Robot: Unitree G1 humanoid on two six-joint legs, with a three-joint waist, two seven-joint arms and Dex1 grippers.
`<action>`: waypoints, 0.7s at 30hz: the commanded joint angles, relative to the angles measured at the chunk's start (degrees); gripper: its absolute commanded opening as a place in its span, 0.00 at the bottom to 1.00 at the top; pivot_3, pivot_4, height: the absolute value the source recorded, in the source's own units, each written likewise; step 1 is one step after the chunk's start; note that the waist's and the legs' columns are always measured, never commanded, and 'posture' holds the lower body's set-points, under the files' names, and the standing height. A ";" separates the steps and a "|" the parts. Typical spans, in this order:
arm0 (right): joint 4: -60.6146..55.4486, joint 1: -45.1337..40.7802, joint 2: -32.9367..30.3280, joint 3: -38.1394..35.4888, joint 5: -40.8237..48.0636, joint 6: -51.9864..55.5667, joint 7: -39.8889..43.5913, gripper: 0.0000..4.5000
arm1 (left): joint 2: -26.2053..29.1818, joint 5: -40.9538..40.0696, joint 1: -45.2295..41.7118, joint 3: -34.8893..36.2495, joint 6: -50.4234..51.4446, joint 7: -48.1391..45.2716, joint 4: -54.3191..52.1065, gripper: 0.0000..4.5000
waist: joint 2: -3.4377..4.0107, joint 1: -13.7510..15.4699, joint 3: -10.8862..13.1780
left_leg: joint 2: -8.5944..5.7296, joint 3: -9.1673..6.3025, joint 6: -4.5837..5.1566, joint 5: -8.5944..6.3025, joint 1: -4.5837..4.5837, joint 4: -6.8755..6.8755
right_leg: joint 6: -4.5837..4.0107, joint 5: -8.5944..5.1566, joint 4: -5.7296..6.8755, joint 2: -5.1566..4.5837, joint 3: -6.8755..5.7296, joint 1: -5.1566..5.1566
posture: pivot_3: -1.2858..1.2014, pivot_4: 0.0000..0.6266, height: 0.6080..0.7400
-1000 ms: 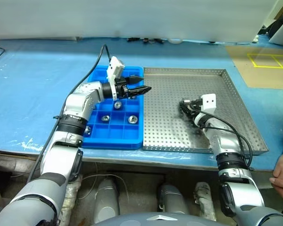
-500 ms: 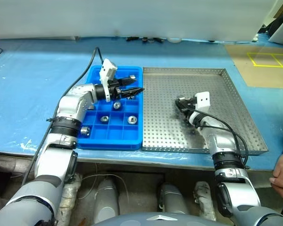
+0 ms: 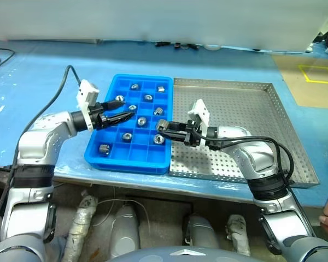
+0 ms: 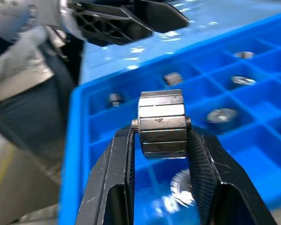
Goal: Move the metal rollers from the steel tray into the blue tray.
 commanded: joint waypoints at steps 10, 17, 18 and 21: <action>12.38 -5.77 9.63 6.38 -1.43 -2.39 2.54 0.26 | 2.29 -8.45 19.89 11.87 7.81 10.37 -19.70 0.82 | -0.01 2.98 -0.01 | 0.00 -0.19 -0.30 0.18 -0.04 -0.45 | 0.05 -0.03 0.09 0.06 0.02 -0.37 | 0.63 0.24 1.00; 15.55 -5.80 8.80 7.88 -4.81 -5.19 4.47 0.26 | 2.95 -10.66 20.43 12.24 8.33 12.76 -21.66 0.82 | -0.02 4.63 -0.01 | -0.04 -0.27 -0.33 0.20 -0.06 -0.43 | 0.07 -0.02 0.13 0.03 0.03 -0.38 | 0.63 0.24 1.00; 14.70 -5.19 8.65 8.17 -4.61 -4.75 4.81 0.26 | 3.09 -10.50 19.84 11.88 7.98 12.77 -20.88 0.82 | -0.03 4.61 -0.02 | -0.04 -0.29 -0.34 0.20 -0.06 -0.43 | 0.08 -0.02 0.14 0.04 0.03 -0.38 | 0.62 0.24 1.00; 13.35 -4.44 8.27 8.23 -3.81 -3.60 5.95 0.34 | 3.32 -10.00 18.63 10.86 7.15 12.63 -19.37 0.82 | -0.04 4.54 -0.02 | -0.02 -0.33 -0.42 0.26 -0.03 -0.43 | 0.09 -0.02 0.20 0.07 0.04 -0.39 | 0.62 0.24 1.00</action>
